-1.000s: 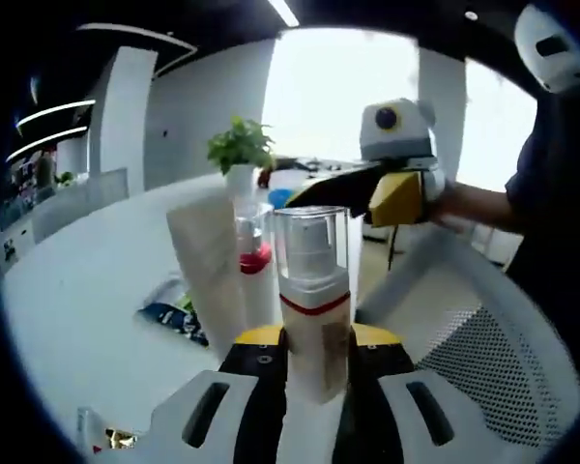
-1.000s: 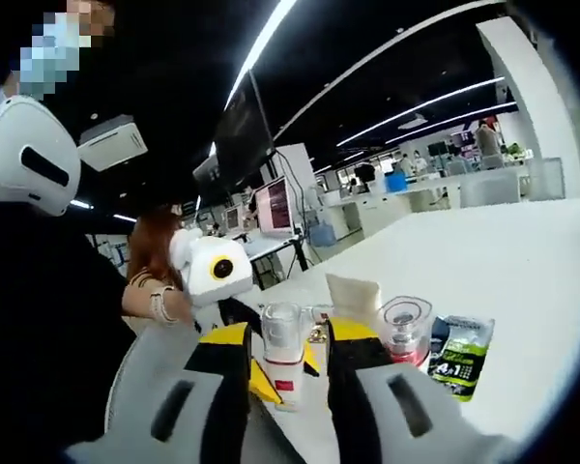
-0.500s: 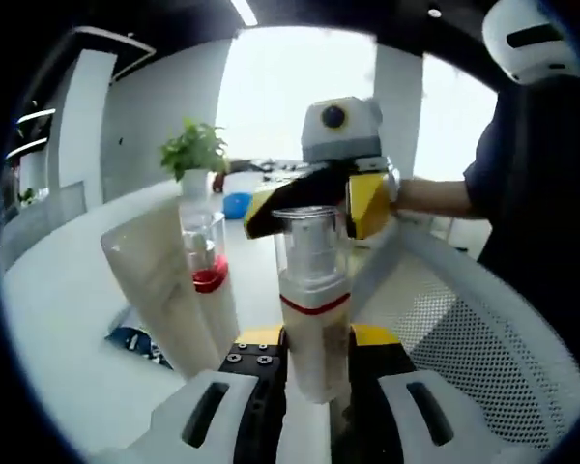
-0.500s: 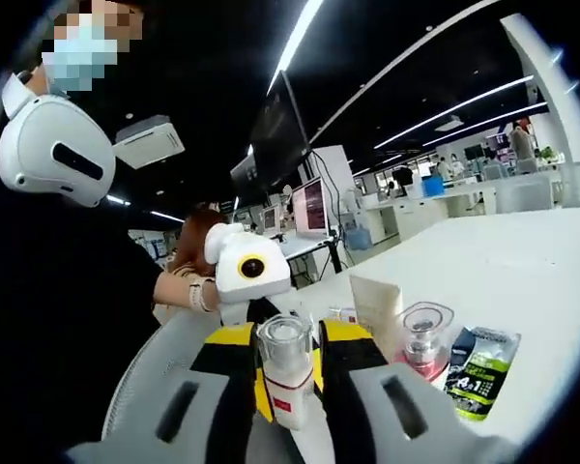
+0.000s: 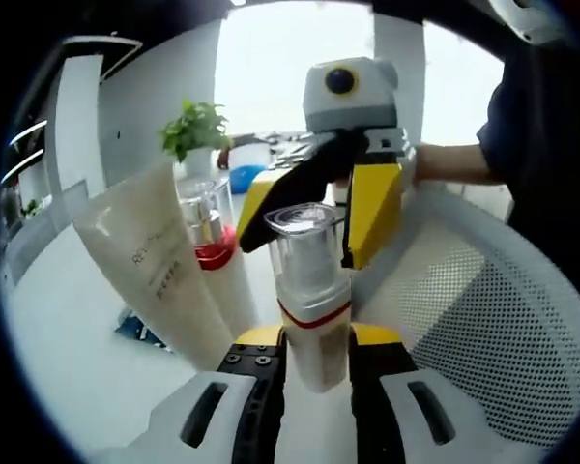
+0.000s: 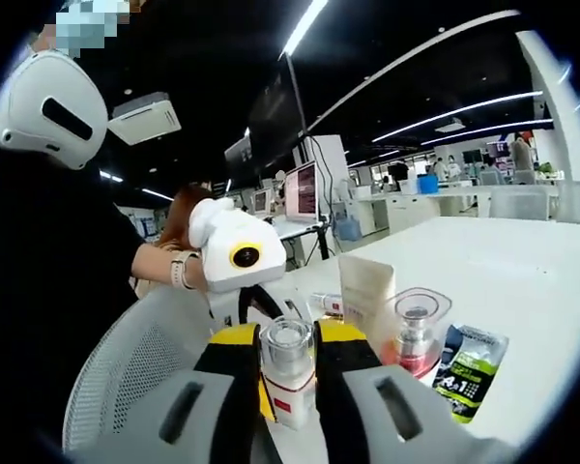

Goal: Arrange the skincare products in the storage area until every visible bottle or jar stands upright without overlapping.

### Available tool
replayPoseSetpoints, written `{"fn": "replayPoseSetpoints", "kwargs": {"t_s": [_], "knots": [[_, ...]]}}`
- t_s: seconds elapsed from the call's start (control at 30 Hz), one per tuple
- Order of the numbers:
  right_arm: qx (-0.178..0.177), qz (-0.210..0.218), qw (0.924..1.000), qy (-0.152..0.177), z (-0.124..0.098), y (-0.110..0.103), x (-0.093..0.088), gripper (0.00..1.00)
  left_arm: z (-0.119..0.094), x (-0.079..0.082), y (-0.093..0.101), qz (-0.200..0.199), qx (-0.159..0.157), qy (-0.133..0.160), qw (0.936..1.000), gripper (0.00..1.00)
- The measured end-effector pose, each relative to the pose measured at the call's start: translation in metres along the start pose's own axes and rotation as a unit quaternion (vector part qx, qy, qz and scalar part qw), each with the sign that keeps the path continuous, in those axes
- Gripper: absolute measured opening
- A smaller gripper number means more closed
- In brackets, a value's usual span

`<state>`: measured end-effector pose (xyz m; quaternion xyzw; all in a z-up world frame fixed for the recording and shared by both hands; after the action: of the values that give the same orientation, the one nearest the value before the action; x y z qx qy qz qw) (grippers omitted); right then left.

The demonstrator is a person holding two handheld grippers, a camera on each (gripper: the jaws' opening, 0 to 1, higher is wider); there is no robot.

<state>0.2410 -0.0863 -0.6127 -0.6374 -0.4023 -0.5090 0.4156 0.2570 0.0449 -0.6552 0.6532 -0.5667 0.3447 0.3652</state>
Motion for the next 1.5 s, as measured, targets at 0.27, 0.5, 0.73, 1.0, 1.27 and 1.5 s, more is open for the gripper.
{"fn": "replayPoseSetpoints", "kwargs": {"t_s": [0.27, 0.5, 0.73, 1.0, 1.27, 1.5], "knots": [[0.014, -0.019, 0.9994, -0.024, 0.003, 0.010, -0.011, 0.19, 0.002, -0.007, -0.003, -0.017, 0.023, -0.026, 0.9992, 0.20], [0.023, -0.023, 0.9983, -0.048, 0.010, 0.010, -0.017, 0.20, 0.008, -0.014, -0.003, -0.009, 0.034, -0.046, 0.9983, 0.19], [0.024, -0.036, 0.9961, -0.076, 0.015, 0.011, -0.021, 0.21, 0.009, -0.022, -0.006, -0.002, 0.042, -0.062, 0.9972, 0.19], [0.027, -0.021, 0.9955, -0.089, 0.019, 0.015, -0.022, 0.22, 0.007, -0.026, -0.009, -0.004, 0.047, -0.067, 0.9966, 0.19], [0.019, -0.013, 0.9944, -0.104, 0.019, 0.015, -0.023, 0.33, 0.007, -0.026, -0.010, -0.004, 0.050, -0.072, 0.9962, 0.18], [0.005, -0.009, 0.9924, -0.122, 0.006, 0.011, -0.026, 0.34, 0.001, -0.027, -0.010, -0.003, 0.061, -0.093, 0.9938, 0.20]]}}
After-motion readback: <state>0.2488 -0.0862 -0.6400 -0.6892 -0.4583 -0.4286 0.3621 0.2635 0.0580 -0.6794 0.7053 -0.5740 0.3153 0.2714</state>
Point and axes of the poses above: the point that each gripper's makers call its tool centre point, and the gripper's own axes: z roughly forward along the fingers, y roughly to its right, x roughly out of its top, the point moved 9 cm from there along -z, roughly backward along the fingers, and after that the axes turned 1 degree about -z, right-handed, at the moved point
